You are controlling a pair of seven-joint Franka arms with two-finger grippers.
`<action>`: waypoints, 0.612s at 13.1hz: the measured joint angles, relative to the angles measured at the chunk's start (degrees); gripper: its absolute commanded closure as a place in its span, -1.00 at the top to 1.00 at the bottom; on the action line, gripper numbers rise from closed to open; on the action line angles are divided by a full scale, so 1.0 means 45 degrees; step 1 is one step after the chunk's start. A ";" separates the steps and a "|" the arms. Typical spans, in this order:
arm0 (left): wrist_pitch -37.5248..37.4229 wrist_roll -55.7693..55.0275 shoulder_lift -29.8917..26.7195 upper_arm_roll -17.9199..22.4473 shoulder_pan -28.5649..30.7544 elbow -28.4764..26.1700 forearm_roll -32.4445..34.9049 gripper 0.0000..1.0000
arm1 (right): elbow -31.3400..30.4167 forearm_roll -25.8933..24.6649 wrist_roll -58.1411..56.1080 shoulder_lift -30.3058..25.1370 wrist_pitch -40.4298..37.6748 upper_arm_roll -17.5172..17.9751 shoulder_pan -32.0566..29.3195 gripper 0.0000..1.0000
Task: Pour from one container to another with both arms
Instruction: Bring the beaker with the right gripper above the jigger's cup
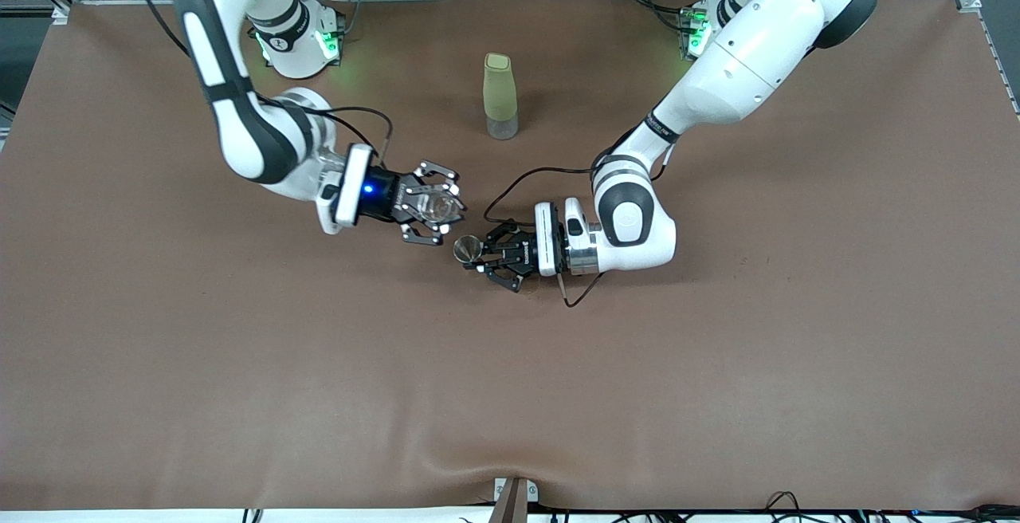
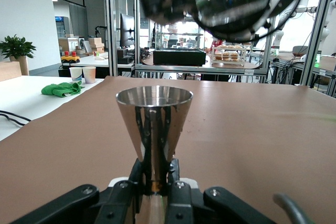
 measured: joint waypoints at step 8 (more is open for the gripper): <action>0.0000 0.0000 0.0001 0.0001 -0.0001 0.0001 -0.0280 -1.00 | 0.1238 0.1114 -0.0419 0.1125 0.0890 0.0831 0.0103 -1.00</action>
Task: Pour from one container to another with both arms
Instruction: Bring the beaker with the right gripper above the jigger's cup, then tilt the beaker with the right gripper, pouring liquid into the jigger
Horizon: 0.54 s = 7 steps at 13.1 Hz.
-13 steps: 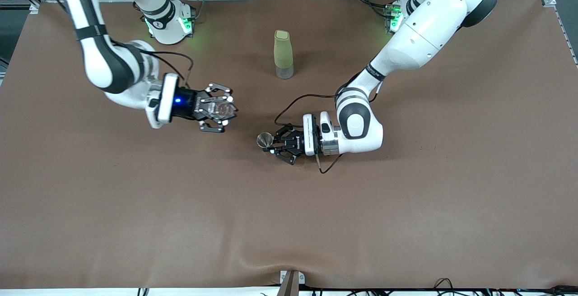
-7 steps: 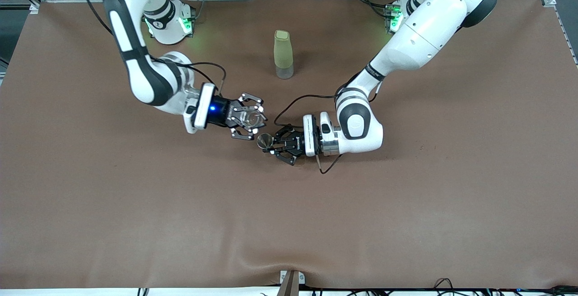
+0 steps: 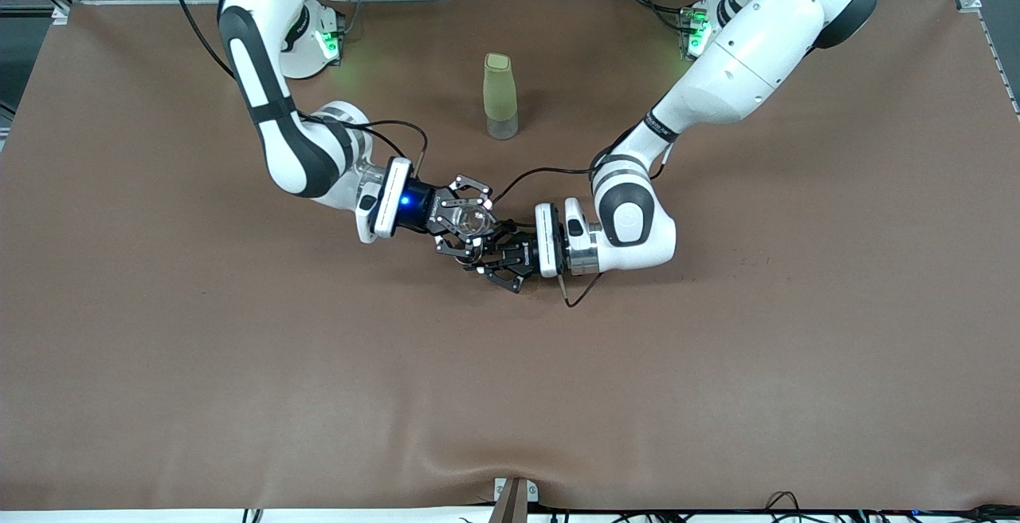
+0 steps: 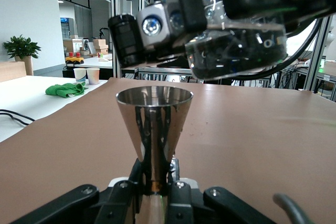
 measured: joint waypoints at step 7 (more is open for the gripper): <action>0.0000 0.0000 0.0000 0.0000 -0.0012 0.0001 -0.0225 -1.00 | 0.0005 0.0059 0.1076 -0.0159 0.0192 0.0018 0.0000 -1.00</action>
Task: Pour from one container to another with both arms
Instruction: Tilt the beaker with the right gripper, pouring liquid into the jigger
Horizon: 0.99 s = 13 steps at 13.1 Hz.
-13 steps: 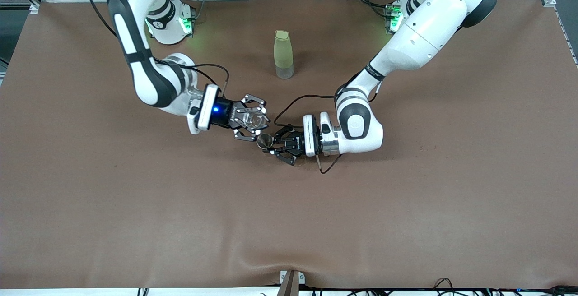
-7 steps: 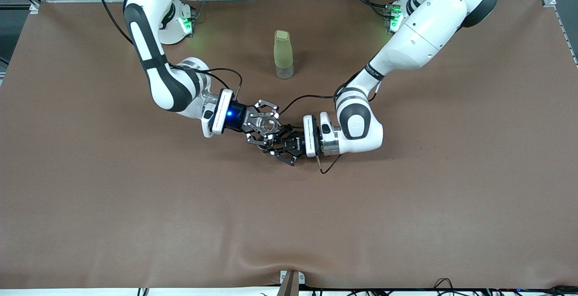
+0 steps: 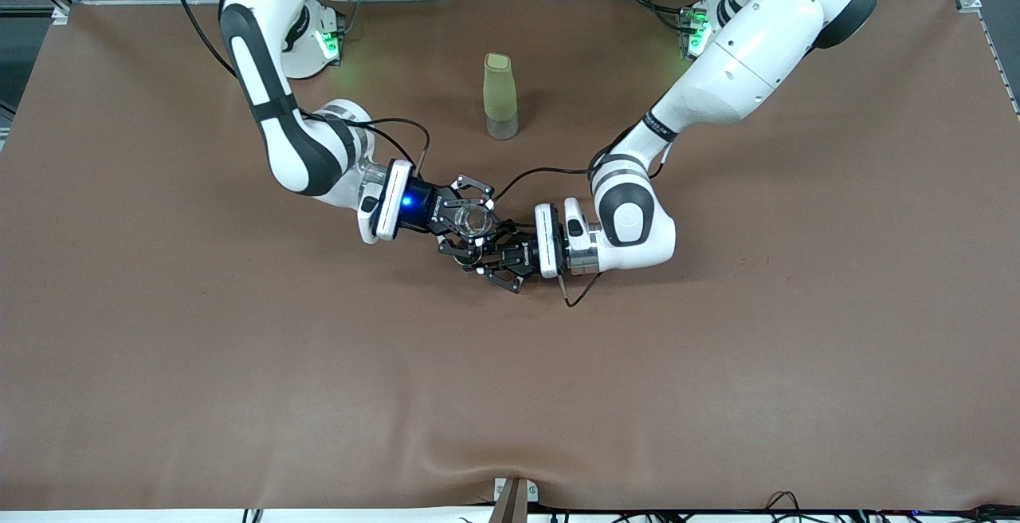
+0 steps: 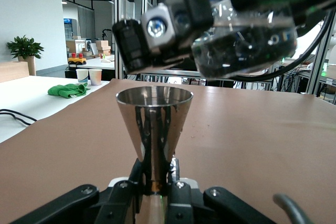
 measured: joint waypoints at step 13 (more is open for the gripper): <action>0.0000 0.0000 0.0030 0.0005 0.0013 0.0003 -0.0004 -1.00 | -0.0473 0.0000 0.2899 -0.0807 0.1066 0.0186 0.0000 -1.00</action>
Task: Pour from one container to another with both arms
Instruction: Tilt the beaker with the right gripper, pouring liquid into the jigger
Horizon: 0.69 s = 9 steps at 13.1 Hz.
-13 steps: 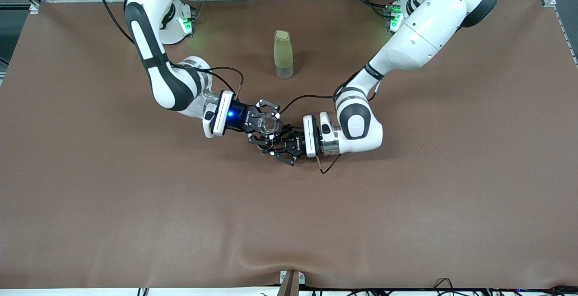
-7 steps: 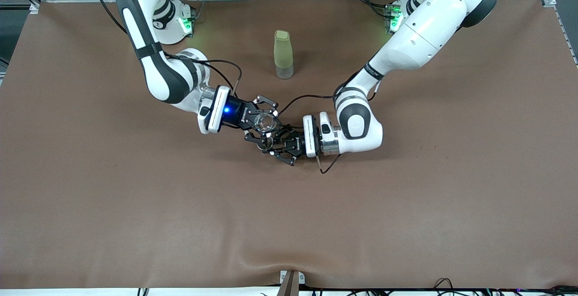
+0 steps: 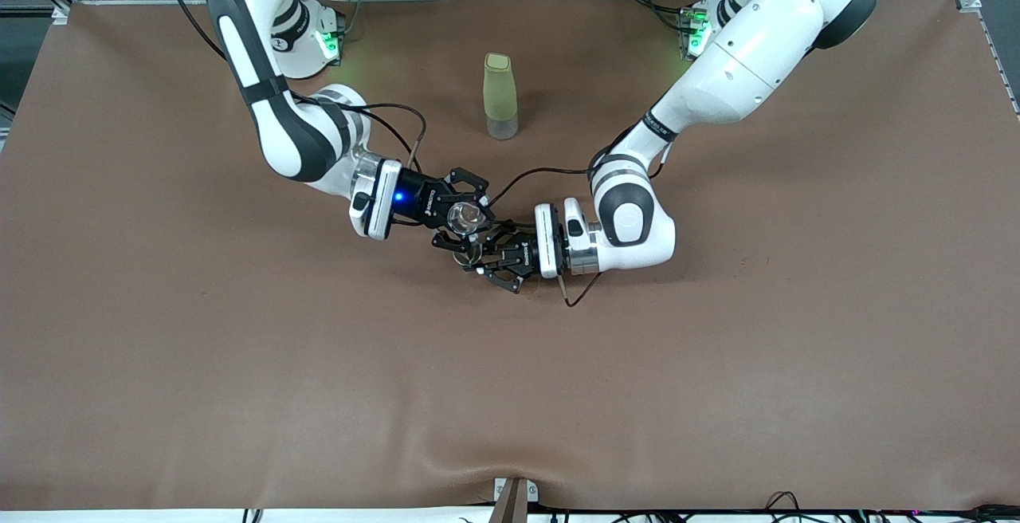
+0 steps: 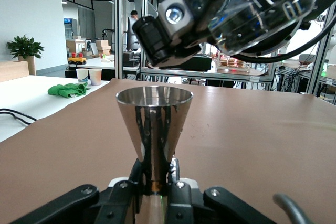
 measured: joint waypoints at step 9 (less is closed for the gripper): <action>0.0000 0.0000 0.0099 0.0061 0.0023 -0.0059 0.0000 -1.00 | 0.0003 -0.0174 0.3655 -0.0267 0.0004 0.0041 0.0000 -1.00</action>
